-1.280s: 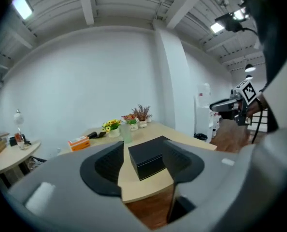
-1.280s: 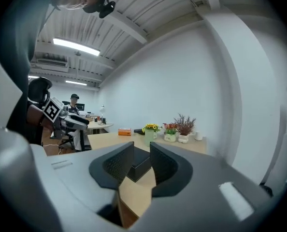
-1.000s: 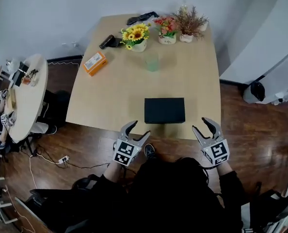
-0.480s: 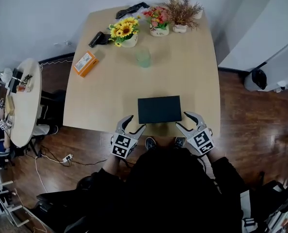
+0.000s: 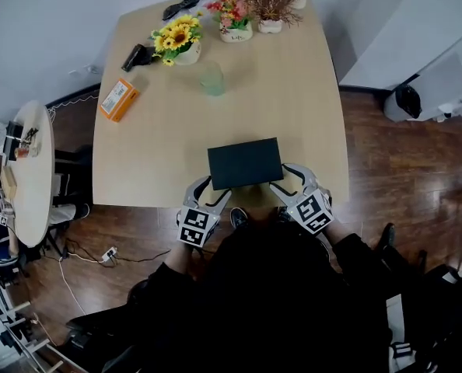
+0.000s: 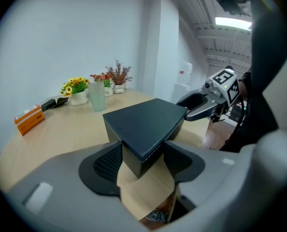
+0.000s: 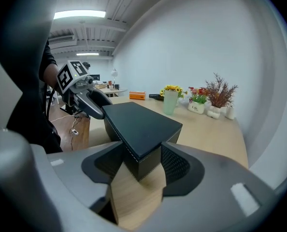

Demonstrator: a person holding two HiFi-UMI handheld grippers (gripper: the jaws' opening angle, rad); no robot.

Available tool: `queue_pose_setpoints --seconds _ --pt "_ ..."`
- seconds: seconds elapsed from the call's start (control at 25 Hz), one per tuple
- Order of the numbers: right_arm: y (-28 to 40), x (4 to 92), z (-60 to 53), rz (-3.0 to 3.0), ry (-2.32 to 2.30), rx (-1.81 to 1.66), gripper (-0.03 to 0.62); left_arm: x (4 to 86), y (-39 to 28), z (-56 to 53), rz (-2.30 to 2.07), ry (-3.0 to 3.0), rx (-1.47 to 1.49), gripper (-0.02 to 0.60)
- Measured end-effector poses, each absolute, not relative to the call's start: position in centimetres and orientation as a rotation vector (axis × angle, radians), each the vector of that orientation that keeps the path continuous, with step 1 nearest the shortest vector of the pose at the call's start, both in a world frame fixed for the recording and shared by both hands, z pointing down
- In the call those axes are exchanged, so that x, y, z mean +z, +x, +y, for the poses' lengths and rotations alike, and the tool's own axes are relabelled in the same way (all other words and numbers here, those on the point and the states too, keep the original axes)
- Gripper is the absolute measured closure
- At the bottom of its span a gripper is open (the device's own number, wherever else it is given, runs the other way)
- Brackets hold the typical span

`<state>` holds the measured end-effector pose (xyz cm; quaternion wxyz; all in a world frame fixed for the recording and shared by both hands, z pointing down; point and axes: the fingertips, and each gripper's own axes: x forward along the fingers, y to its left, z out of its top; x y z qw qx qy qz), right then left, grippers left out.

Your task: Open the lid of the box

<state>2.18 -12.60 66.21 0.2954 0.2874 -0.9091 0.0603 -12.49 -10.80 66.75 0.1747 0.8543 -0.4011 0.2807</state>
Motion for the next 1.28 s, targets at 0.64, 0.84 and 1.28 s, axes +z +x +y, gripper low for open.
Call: queue_pose_setpoints --seconds 0.64,0.84,1.28 --pt "2.5 64.8 -13.6 -2.523 0.680 0.863 0.338 67.0 -12.7 -10.7 -1.148 2.432 0.933 0.347" --pt "2.8 64.5 -13.5 -2.512 0.664 0.884 0.336 64.2 -12.5 -10.6 -1.231 2.576 1.166 0.347" --pt "3.0 63.1 -14.7 -2.557 0.723 0.813 0.387 62.0 -11.5 -11.4 -1.164 2.815 1.549 0.509"
